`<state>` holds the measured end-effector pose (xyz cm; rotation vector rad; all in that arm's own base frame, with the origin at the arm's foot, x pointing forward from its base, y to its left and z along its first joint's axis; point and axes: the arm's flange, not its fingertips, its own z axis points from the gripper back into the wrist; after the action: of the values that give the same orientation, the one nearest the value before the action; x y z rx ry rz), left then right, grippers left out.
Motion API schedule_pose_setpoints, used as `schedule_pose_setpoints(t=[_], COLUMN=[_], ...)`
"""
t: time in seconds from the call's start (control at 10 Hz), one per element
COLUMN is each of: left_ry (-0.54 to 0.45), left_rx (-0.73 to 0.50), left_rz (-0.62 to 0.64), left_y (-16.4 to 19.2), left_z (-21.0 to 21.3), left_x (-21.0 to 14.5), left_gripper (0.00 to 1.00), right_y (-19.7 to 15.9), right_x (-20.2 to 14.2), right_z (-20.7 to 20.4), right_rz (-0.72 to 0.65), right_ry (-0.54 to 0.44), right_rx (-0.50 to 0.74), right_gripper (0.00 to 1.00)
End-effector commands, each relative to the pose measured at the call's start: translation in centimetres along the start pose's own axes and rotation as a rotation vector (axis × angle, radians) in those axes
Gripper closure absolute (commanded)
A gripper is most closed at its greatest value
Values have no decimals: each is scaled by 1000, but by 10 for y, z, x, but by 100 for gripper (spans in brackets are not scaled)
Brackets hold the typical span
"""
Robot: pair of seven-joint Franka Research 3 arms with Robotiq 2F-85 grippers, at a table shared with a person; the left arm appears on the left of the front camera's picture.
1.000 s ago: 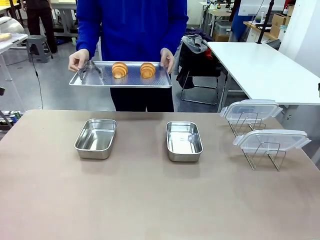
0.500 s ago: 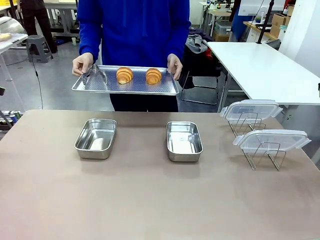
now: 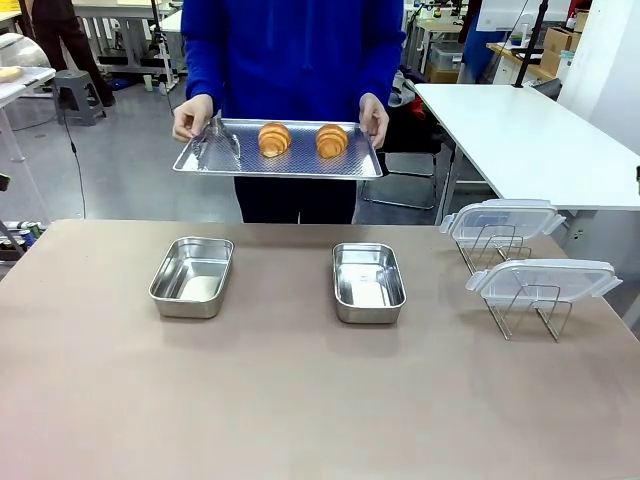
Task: Place the bread in airtight containers.
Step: Lift both Airtight Container.
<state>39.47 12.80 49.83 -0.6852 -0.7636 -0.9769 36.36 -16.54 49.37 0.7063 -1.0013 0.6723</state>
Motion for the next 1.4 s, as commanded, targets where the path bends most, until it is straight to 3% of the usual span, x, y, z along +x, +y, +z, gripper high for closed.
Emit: schedule_pose_setpoints(t=[0.0,0.2,0.4,0.5,0.7,0.8,0.9,1.0,1.1,1.3], left_ry=[76,225,352,418,446,441,438,454,448,448], left_rx=[25,59,137,239,318,358,383,389,378,378], left_rz=[43,167,343,452,644,722,753,745,705,705], left_y=[3,11,27,30,28,31,33,32,35,35], left_z=[-7,-29,-61,-76,-96,-104,-109,-113,-111,-111], left_x=[29,93,145,162,179,175,170,162,169,169], left_gripper=[0,0,0,0,0,0,0,0,0,0], right_y=[8,31,57,70,86,85,83,81,89,89], right_x=[30,94,149,165,173,171,163,157,149,149], right_z=[-18,-69,-139,-172,-221,-239,-250,-238,-248,-248], right_rz=[-17,-34,-236,-284,-349,-366,-353,-300,-320,-320], right_ry=[55,185,332,399,558,591,600,591,582,582], right_rx=[-37,-112,-259,-293,-367,-483,-504,-284,-495,-495], right_gripper=[0,0,0,0,0,0,0,0,0,0])
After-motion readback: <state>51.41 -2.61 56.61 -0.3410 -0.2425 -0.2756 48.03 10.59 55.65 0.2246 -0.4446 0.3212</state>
